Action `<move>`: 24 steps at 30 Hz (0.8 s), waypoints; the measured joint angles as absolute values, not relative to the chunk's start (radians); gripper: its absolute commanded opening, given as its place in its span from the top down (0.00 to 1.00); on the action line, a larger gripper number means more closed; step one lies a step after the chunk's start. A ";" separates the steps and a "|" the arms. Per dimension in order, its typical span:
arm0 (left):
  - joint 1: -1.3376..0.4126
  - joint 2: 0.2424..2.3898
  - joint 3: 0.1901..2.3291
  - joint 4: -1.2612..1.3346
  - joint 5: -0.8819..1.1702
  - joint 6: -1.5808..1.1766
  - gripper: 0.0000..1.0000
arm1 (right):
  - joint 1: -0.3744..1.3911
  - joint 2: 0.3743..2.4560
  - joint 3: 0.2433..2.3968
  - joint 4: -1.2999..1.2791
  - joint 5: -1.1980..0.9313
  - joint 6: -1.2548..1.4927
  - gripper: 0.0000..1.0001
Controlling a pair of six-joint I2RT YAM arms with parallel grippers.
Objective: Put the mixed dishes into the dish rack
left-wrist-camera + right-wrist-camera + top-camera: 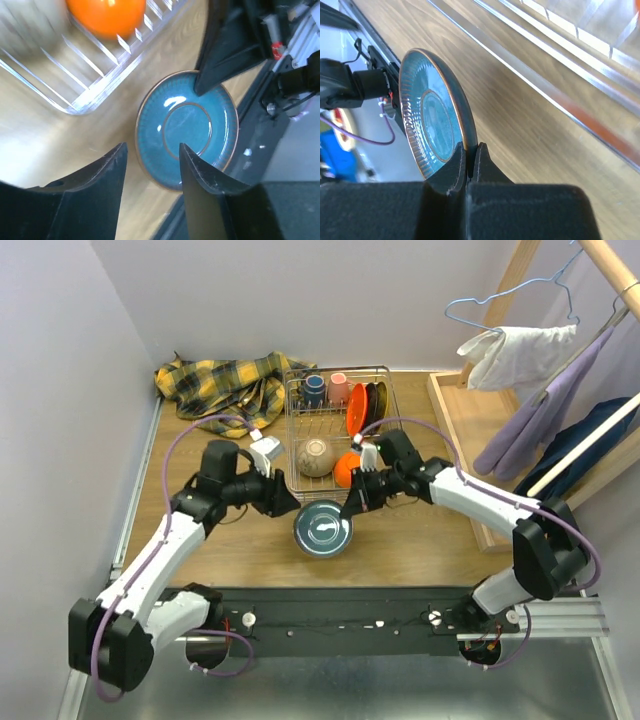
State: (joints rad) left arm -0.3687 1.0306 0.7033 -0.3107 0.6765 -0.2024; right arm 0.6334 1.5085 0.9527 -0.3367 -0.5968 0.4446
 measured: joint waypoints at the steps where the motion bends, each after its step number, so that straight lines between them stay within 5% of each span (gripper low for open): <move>1: -0.355 1.016 0.743 -0.351 0.685 -0.153 0.44 | 0.633 1.512 0.980 -0.358 -0.595 0.417 1.00; 11: -0.208 0.798 0.857 -0.492 0.628 0.022 0.43 | 0.634 1.619 1.436 -0.579 -0.504 0.149 1.00; 24: -0.053 0.701 0.773 -0.345 0.474 -0.124 0.42 | 0.635 1.830 1.834 -0.452 0.311 0.265 1.00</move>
State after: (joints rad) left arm -0.0528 0.7013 0.7734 -0.3454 0.4740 -0.1238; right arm 0.6350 1.8297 1.8336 -0.4522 0.3107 0.2646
